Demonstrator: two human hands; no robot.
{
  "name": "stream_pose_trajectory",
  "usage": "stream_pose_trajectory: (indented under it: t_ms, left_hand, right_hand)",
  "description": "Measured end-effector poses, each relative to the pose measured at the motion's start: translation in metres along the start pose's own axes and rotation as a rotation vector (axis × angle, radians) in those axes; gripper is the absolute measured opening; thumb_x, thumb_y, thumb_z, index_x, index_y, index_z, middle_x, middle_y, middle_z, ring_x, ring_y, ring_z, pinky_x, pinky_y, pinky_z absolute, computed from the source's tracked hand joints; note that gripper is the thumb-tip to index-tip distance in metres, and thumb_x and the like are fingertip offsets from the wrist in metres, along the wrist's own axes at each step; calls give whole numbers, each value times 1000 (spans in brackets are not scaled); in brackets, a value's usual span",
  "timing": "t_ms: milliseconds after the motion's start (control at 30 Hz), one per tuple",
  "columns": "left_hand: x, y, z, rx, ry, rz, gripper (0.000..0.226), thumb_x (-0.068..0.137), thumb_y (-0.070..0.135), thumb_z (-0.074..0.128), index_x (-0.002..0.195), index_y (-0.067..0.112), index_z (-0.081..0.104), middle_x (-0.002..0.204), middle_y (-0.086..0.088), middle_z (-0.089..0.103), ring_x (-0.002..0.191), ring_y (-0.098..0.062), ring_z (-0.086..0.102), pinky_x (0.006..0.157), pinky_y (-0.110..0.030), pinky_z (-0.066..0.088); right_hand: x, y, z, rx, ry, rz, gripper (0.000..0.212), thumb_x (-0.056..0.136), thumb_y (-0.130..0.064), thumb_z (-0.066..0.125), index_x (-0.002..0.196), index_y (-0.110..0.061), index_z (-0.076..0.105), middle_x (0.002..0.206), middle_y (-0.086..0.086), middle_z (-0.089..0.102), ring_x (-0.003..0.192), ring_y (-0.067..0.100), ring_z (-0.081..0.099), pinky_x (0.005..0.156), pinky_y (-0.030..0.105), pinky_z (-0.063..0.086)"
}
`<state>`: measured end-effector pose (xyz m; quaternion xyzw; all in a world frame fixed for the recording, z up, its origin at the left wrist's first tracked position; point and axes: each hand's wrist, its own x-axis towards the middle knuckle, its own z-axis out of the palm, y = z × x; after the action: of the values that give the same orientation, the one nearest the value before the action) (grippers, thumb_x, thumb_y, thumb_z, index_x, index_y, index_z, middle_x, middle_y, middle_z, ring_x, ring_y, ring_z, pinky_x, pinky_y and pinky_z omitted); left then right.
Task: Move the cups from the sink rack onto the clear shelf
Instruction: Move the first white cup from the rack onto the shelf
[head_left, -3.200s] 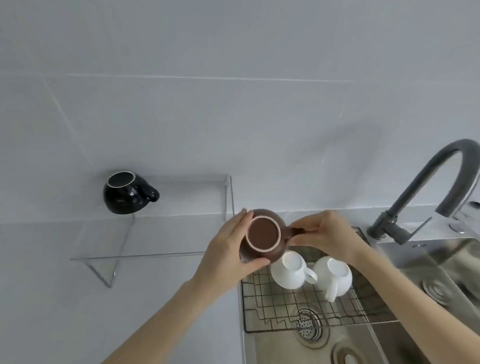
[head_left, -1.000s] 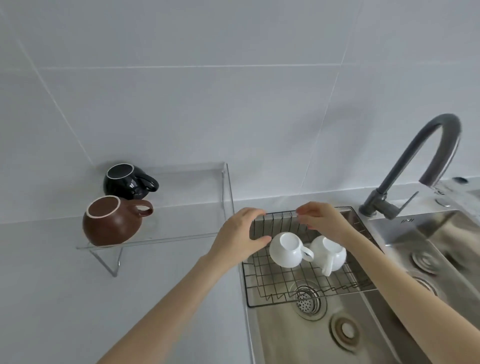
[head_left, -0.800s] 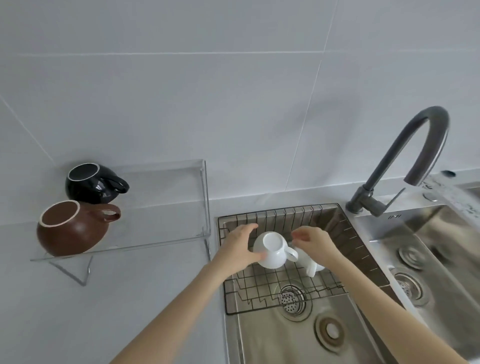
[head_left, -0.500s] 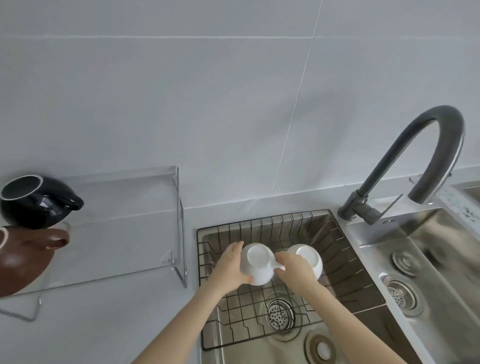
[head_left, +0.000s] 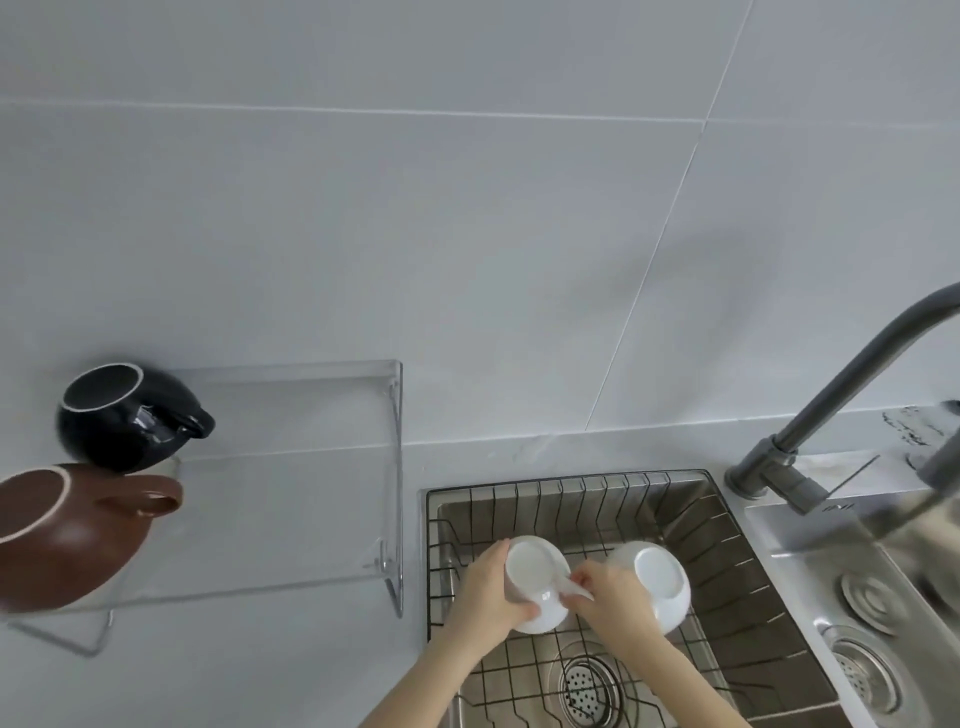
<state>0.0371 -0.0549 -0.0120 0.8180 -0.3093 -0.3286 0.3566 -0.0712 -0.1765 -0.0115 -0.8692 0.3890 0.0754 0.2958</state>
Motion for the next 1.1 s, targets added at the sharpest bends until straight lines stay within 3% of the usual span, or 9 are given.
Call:
stream_pose_trajectory:
  t_ms: [133, 267, 333, 400, 533, 667, 733, 933, 1100]
  left_hand:
    - [-20, 25, -35, 0, 130, 81, 69, 60, 29, 76, 122, 25, 47, 120, 5, 59, 107, -14, 52, 88, -25, 44]
    - [-49, 69, -88, 15, 363, 254, 71, 61, 32, 77, 123, 23, 44, 110, 14, 50, 104, -8, 49, 85, -20, 39]
    - [-65, 87, -118, 15, 453, 331, 74, 61, 31, 78, 125, 23, 41, 109, 19, 42, 103, -4, 45, 83, -16, 35]
    - [-73, 98, -146, 13, 517, 363, 73, 60, 32, 78, 124, 23, 43, 109, 18, 45, 101, -5, 46, 80, -14, 32]
    - [-74, 99, -197, 51, 603, 359, 76, 61, 31, 79, 126, 17, 42, 128, 3, 54, 114, -18, 51, 88, -20, 36]
    - [-63, 81, -233, 24, 627, 291, 72, 59, 29, 80, 122, 15, 47, 122, -2, 59, 110, -22, 54, 90, -29, 42]
    - [-55, 68, -245, 7, 621, 254, 65, 57, 29, 81, 114, 16, 53, 110, -2, 63, 100, -22, 56, 82, -30, 44]
    - [-31, 37, -260, -24, 570, 189, 59, 56, 27, 82, 108, 15, 56, 97, -2, 64, 85, -19, 55, 70, -25, 38]
    - [-19, 28, -257, -44, 524, 162, 55, 58, 27, 81, 106, 15, 57, 92, -2, 65, 84, -21, 57, 68, -28, 43]
  right_hand:
    - [-21, -30, -37, 132, 27, -93, 22, 80, -28, 63, 98, -15, 64, 89, 2, 70, 84, 18, 63, 72, 29, 49]
    - [-37, -82, -93, 244, 138, -277, 5, 76, -25, 70, 77, -27, 66, 71, -9, 72, 66, -1, 63, 64, 16, 49]
    - [-45, -115, -115, 296, 176, -361, 17, 75, -20, 72, 68, -32, 62, 61, -15, 69, 58, -4, 61, 56, 9, 45]
    - [-49, -143, -131, 347, 202, -423, 13, 75, -15, 72, 69, -25, 65, 58, -14, 68, 52, -5, 58, 52, 5, 43]
    - [-43, -196, -144, 375, 216, -537, 3, 76, -13, 70, 77, -11, 68, 61, -6, 68, 49, -5, 56, 50, 3, 41]
    - [-20, -237, -134, 328, 198, -583, 4, 76, -15, 70, 74, -14, 66, 54, -13, 63, 45, -7, 54, 49, 4, 41]
    - [-9, -251, -124, 308, 177, -591, 5, 77, -16, 68, 75, -13, 65, 55, -11, 63, 47, -5, 56, 52, 6, 43]
    - [19, -270, -95, 284, 136, -561, 7, 77, -18, 68, 77, -12, 65, 64, 5, 66, 63, 20, 62, 67, 30, 50]
    - [34, -266, -86, 303, 115, -500, 12, 77, -20, 69, 80, -8, 67, 66, 8, 68, 65, 19, 62, 60, 19, 47]
